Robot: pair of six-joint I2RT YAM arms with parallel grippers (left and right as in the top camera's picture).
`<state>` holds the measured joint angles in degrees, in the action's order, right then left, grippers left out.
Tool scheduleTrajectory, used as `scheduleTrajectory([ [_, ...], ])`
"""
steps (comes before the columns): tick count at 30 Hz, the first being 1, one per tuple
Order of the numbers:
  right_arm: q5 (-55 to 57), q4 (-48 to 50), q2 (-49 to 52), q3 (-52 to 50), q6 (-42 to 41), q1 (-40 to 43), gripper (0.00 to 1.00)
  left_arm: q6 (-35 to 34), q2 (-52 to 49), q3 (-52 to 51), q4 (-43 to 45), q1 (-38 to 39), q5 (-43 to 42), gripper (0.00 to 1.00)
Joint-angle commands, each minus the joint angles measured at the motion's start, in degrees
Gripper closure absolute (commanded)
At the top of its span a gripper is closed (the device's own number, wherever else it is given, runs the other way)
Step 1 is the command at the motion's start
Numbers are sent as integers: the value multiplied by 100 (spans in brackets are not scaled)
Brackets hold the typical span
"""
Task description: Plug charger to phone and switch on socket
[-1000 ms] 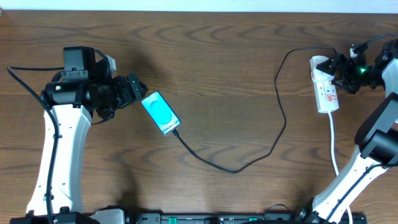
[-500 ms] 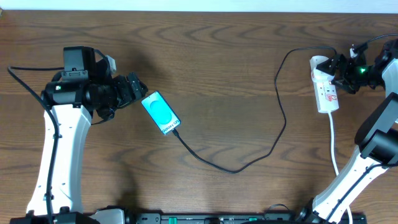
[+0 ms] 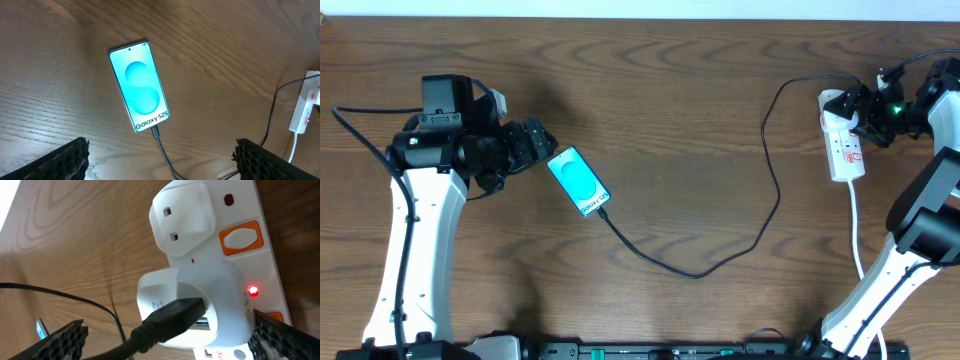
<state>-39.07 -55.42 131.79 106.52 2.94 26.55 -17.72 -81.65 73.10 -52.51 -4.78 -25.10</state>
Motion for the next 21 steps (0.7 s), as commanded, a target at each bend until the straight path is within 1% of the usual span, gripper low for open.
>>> scheduleTrajectory([
  [1, -321, -70, 249, -46, -57, -286, 1, 118, 33, -24, -22, -17, 74, 7],
  [21, -284, 11, 249, -46, -76, -284, 1, 118, 33, -24, -61, -17, 74, 7],
])
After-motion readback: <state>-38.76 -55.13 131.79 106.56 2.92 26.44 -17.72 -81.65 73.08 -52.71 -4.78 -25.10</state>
